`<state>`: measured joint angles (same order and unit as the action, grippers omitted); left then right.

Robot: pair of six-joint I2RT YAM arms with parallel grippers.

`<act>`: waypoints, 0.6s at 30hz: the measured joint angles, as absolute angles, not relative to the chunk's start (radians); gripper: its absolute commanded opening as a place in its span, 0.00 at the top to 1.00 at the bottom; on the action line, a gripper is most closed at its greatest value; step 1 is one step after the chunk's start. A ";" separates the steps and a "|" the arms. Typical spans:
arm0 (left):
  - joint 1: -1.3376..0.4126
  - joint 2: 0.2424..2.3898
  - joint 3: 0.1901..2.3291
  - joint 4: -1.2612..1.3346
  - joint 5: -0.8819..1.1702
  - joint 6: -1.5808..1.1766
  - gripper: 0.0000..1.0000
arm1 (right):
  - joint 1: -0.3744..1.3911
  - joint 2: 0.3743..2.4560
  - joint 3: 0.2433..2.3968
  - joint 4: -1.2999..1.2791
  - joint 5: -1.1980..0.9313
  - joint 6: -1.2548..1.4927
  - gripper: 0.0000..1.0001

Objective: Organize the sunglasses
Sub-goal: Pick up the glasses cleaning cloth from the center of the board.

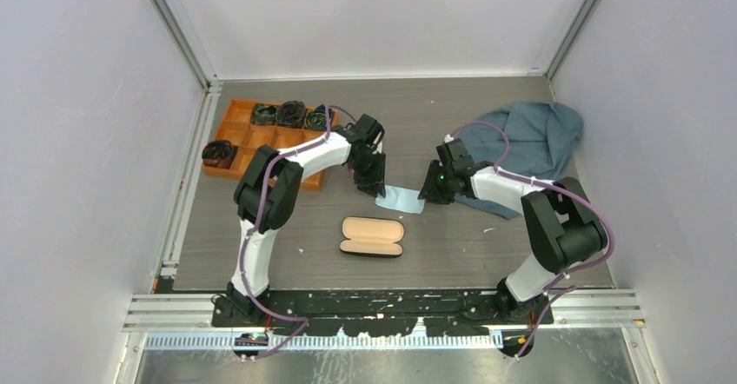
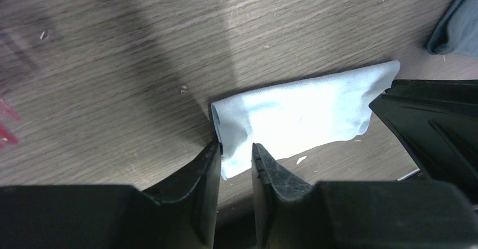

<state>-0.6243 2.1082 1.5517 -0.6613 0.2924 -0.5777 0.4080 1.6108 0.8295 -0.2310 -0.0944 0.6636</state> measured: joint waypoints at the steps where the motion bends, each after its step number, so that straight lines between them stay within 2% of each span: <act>1: -0.624 2.111 1.551 -0.659 0.298 -0.581 0.75 | 0.408 1.611 0.829 -0.231 -0.095 0.664 0.64; 6: -0.624 2.117 1.551 -0.648 0.316 -0.595 0.81 | 0.408 1.611 0.826 -0.224 -0.096 0.665 0.64; 15: -0.624 2.123 1.551 -0.646 0.317 -0.595 0.99 | 0.408 1.611 0.825 -0.223 -0.095 0.671 0.64; 18: -0.624 2.123 1.551 -0.645 0.317 -0.595 0.99 | 0.408 1.611 0.822 -0.216 -0.096 0.680 0.64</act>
